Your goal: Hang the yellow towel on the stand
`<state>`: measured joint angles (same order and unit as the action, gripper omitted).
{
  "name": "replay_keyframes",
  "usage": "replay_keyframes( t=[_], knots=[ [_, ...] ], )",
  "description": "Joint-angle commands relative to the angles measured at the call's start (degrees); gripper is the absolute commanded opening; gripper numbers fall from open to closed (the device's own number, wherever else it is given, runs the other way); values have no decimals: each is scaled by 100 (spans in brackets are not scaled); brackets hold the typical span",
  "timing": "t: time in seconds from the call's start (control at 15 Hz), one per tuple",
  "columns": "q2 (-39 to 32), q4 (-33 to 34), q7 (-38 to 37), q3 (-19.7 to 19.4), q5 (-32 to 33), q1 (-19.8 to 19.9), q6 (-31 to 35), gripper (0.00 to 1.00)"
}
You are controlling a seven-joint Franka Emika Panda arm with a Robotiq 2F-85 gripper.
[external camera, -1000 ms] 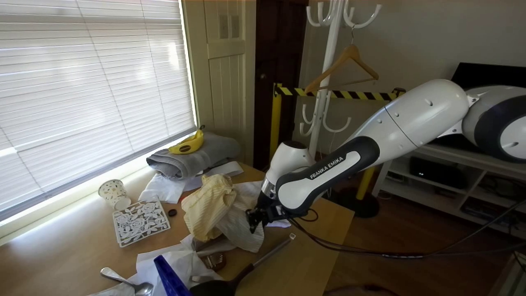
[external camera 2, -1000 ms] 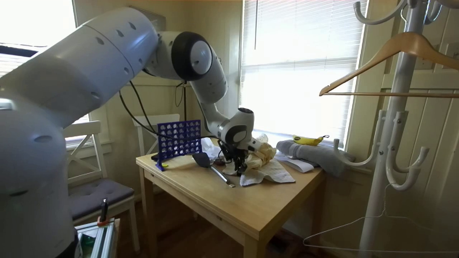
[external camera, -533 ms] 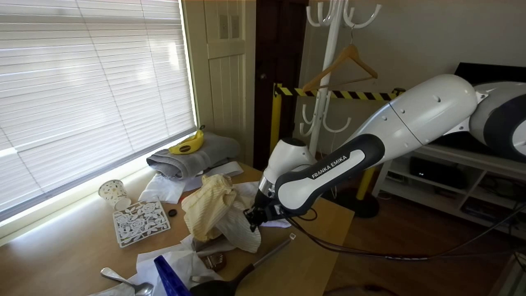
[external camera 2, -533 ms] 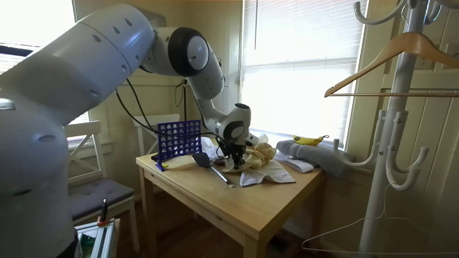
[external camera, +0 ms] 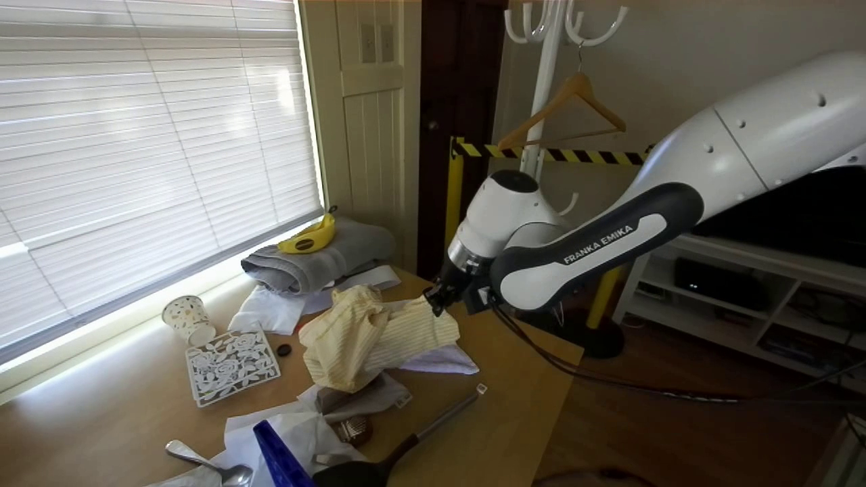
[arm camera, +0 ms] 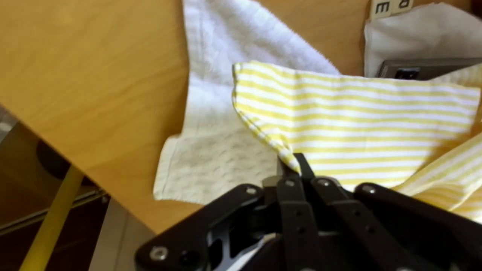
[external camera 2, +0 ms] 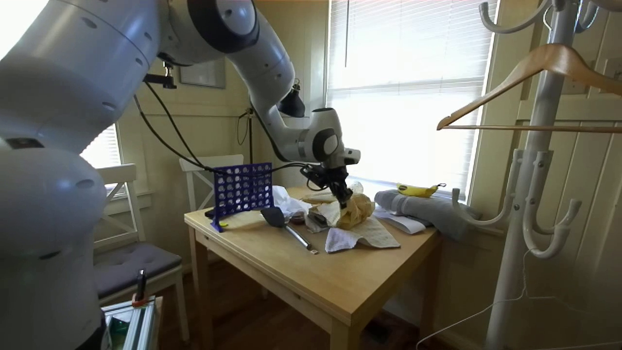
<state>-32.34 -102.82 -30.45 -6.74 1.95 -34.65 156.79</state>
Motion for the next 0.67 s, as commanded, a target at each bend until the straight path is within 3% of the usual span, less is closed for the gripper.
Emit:
replay_keyframes(
  t=[0.0, 0.07, 0.13, 0.47, 0.6],
  knots=[
    [881, -727, 129, -77, 618, 82, 241, 0],
    [913, -719, 469, 266, 404, 384, 177, 0],
    [583, -339, 68, 121, 532, 259, 74, 2],
    [804, -556, 298, 365, 531, 484, 74, 2],
    [891, -447, -207, -148, 1080, 213, 242, 0]
  ],
)
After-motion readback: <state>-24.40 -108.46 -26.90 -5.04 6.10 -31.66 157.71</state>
